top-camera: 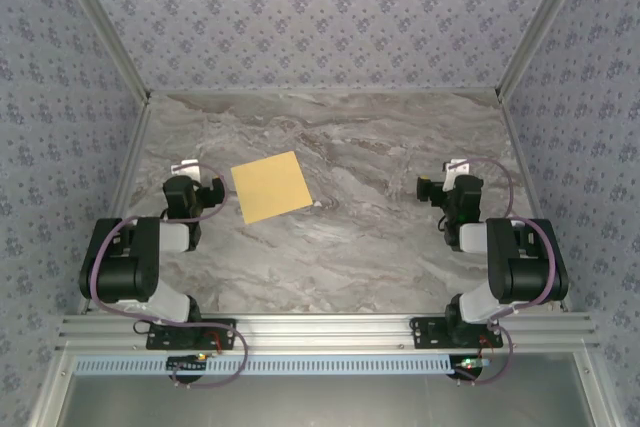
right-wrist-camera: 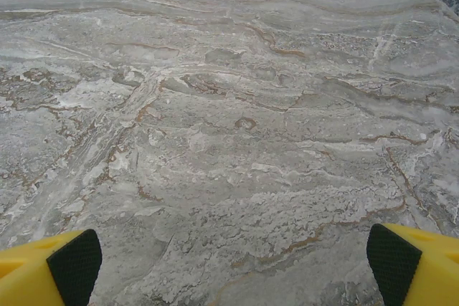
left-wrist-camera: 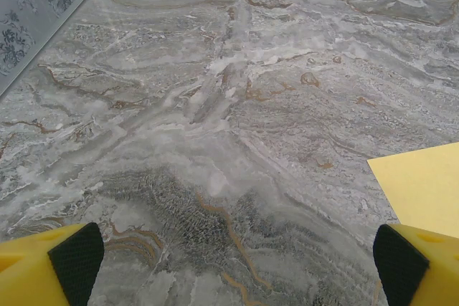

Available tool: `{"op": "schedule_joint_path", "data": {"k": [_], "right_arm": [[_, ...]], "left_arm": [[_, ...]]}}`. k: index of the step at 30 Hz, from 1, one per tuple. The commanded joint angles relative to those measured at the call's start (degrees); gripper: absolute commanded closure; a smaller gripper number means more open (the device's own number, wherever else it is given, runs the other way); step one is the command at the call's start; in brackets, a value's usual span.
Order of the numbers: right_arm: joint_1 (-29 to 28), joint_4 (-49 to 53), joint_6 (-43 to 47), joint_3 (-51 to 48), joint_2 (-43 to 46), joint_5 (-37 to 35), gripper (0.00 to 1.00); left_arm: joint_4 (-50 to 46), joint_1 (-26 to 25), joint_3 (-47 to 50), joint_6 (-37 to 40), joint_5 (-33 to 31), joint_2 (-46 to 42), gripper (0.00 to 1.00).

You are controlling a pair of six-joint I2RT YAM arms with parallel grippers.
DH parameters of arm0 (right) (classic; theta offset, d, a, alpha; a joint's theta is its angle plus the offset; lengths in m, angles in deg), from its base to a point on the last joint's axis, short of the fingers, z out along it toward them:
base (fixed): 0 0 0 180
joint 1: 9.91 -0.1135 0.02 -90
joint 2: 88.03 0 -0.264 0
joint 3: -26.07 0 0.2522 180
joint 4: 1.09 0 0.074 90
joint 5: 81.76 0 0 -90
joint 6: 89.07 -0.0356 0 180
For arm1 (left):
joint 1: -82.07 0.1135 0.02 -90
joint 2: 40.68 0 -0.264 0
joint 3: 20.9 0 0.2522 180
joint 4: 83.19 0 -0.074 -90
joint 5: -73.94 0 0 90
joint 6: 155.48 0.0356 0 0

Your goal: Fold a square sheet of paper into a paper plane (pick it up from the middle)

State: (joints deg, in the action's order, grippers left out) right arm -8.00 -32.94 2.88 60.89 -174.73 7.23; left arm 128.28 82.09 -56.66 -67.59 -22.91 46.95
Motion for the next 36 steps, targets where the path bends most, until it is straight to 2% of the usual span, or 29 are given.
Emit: {"op": "schedule_joint_path", "data": {"k": [1,24,27,30,33,36], "right_arm": [[0.3,-0.1,-0.8,1.4,-0.6,0.4,0.0],[0.2,0.8,-0.4,1.6,0.4,1.3,0.0],[-0.3,10.2,0.3,4.6,6.1,1.0,0.0],[-2.4,20.7,-0.5,7.4,13.2,-2.0,0.0],[-6.3,34.8,-3.4,12.9,18.7,-4.8,0.0],[-11.5,48.1,-12.9,19.4,20.4,-8.3,0.0]], "left_arm": [[1.7,0.2,-1.4,0.0,0.4,0.1,0.01],[1.9,0.2,-1.3,0.0,0.3,0.1,0.01],[-1.2,0.2,-1.9,-1.0,-2.1,-2.4,0.01],[-8.3,0.1,-3.1,-2.9,-5.7,-7.8,0.01],[-20.9,0.2,-5.4,-8.7,-7.9,-15.2,0.01],[-33.9,0.2,-9.5,-17.8,-7.2,-20.7,0.01]]}}
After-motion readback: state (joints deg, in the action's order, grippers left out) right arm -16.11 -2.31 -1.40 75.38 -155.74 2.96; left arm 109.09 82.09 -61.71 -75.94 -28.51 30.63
